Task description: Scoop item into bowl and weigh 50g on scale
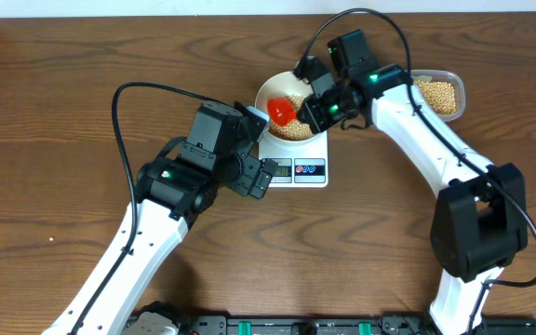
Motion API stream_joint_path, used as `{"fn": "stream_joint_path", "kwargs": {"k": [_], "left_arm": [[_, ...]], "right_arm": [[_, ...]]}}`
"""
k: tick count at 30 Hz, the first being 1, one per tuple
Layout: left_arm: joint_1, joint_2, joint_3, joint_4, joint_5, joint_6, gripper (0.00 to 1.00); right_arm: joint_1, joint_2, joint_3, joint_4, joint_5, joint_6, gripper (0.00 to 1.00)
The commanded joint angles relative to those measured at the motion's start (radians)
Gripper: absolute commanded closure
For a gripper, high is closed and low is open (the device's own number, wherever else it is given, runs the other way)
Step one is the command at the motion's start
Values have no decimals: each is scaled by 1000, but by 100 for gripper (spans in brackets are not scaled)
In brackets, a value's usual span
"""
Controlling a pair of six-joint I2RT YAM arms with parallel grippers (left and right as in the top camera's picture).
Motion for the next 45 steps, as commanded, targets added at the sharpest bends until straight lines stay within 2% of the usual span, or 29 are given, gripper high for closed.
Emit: {"fn": "stream_joint_path", "kwargs": {"k": [1, 6, 11, 19, 22, 26, 28, 38, 45], "left_arm": [[3, -2, -4, -2, 5, 10, 3], [3, -2, -4, -2, 5, 10, 3], [3, -2, -4, -2, 5, 10, 3], [3, -2, -4, -2, 5, 10, 3], [3, -2, -4, -2, 5, 10, 3], [3, -2, -4, -2, 5, 10, 3], [3, -2, -4, -2, 5, 10, 3], [3, -2, -4, -2, 5, 10, 2], [3, -2, -4, -2, 5, 10, 3]], "right_arm": [[-37, 17, -1, -2, -56, 52, 99], [-108, 17, -1, 45, -270, 101, 99], [-152, 16, -1, 49, -325, 103, 99], [-183, 16, -1, 51, -544, -89, 99], [-187, 16, -1, 50, -539, -126, 99], [-167, 17, -1, 41, -320, -127, 99], [-144, 17, -1, 40, -288, -175, 99], [-155, 17, -1, 48, -381, -80, 99], [-180, 17, -1, 42, -379, -79, 99]]}}
